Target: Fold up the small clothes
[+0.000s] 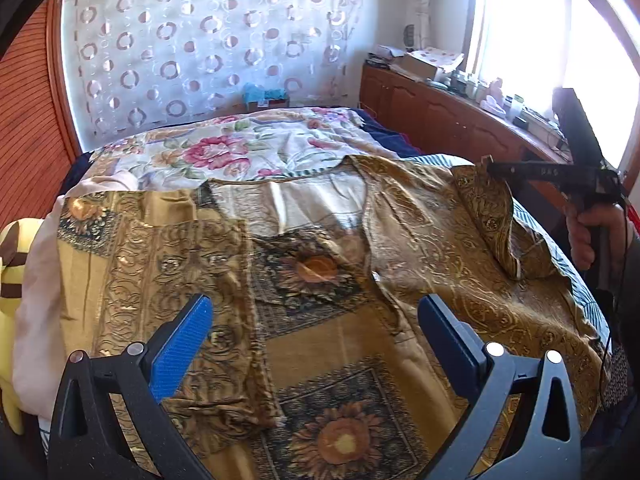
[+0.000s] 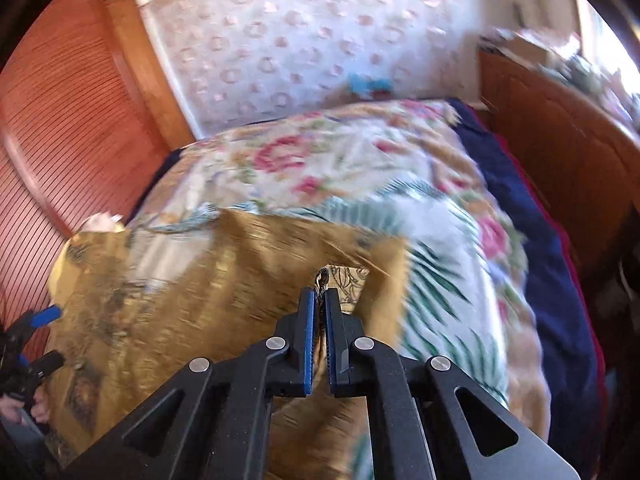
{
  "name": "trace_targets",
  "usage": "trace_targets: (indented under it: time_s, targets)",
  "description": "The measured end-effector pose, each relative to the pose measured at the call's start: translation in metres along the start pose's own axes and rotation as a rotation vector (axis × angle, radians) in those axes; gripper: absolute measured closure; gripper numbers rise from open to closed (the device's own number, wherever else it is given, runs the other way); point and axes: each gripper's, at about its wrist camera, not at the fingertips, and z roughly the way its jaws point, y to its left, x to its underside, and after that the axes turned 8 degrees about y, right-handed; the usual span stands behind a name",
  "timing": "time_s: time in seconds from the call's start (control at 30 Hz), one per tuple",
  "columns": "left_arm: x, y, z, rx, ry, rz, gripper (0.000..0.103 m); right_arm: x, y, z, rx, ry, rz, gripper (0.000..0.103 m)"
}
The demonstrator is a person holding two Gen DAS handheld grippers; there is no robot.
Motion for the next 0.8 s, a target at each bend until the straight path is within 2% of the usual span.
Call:
trace_targets:
  time_s: [0.2,0.23,0.3,0.33,0.37,0.4,0.5,0.67,0.8]
  targets:
    - [-0.002,0.014,0.000,-0.024,-0.003,-0.033,0.000,-0.023,0.052,0.015,-0.068,0.021,-0.136,0.098]
    - [-0.003,0.016,0.000,-0.028,-0.004,-0.036,0.000,-0.025,0.056,0.018,-0.072,0.037,-0.156,0.095]
    - [-0.003,0.021,-0.001,-0.037,-0.007,-0.041,0.000,-0.028,0.066,0.028,-0.079,0.071,-0.220,0.078]
    - [-0.003,0.023,-0.002,-0.040,-0.008,-0.043,0.000,-0.030,0.066,0.031,-0.057,0.062,-0.228,0.059]
    - [-0.003,0.025,-0.002,-0.045,-0.008,-0.046,0.000,-0.030,0.065,0.034,-0.046,0.059,-0.226,0.046]
    - [-0.003,0.027,-0.003,-0.051,-0.008,-0.049,0.000,-0.031,0.060,0.035,-0.049,0.060,-0.220,0.043]
    - [-0.003,0.035,-0.004,-0.068,-0.009,-0.054,0.000,-0.025,0.046,0.039,-0.006,0.055,-0.196,0.040]
    - [-0.005,0.059,-0.009,-0.113,-0.016,-0.079,0.000,-0.007,0.025,0.053,0.143,0.079,-0.172,0.040]
    - [-0.007,0.079,-0.014,-0.146,-0.032,-0.101,0.000,-0.001,0.015,0.072,0.176,0.103,-0.142,0.040]
